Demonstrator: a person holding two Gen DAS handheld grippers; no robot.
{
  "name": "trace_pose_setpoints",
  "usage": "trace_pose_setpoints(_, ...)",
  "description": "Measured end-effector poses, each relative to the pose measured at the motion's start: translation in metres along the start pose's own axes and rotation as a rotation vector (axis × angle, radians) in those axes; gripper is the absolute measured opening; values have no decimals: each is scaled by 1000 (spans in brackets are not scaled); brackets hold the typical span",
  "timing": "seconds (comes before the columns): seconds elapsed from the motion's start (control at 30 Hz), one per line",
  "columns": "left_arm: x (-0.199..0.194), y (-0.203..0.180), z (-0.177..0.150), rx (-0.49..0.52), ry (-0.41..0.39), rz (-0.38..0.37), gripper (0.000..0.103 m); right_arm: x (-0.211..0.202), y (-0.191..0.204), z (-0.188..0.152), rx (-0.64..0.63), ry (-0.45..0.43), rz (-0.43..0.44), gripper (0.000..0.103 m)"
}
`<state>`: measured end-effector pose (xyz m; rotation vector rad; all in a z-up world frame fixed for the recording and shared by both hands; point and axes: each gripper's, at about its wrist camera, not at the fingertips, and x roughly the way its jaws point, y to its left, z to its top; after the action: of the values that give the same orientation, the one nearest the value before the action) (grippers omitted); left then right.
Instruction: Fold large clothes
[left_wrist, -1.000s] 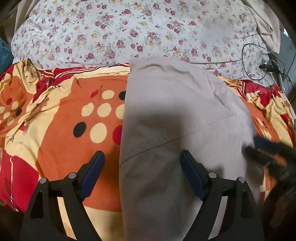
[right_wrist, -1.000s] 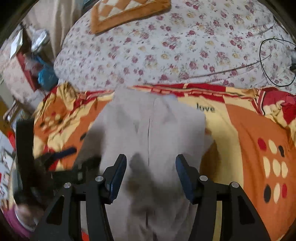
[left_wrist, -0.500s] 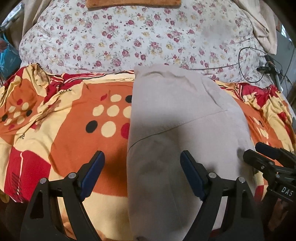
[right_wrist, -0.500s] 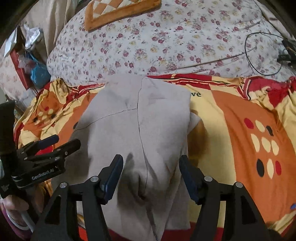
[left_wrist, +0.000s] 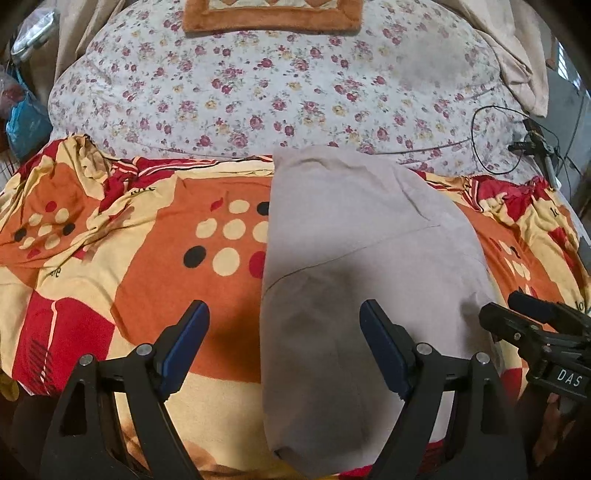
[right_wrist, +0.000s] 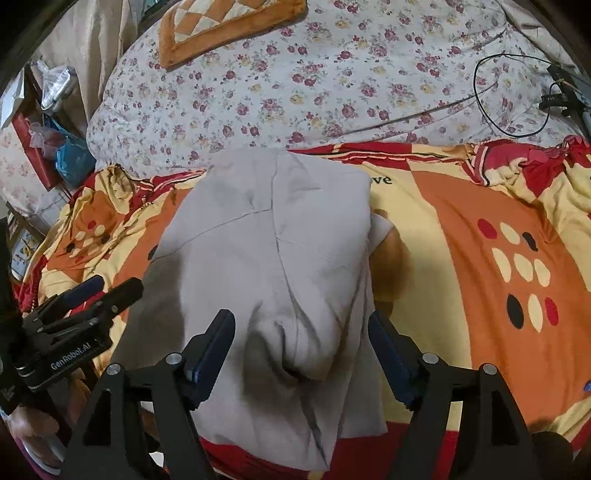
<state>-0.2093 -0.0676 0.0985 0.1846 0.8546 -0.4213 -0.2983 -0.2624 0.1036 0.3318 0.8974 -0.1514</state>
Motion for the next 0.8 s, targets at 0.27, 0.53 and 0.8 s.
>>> trace_pose_setpoints(0.27, -4, -9, 0, 6, 3, -12, 84, -3, -1, -1, 1, -10, 5, 80)
trace_pose_setpoints(0.53, -6, -12, -3, 10, -1, -9, 84, -7, -1, -2, 2, -21, 2, 81)
trace_pose_setpoints(0.8, -6, -8, -5, 5, -1, 12, 84, -9, 1, -2, -4, -34, -9, 82)
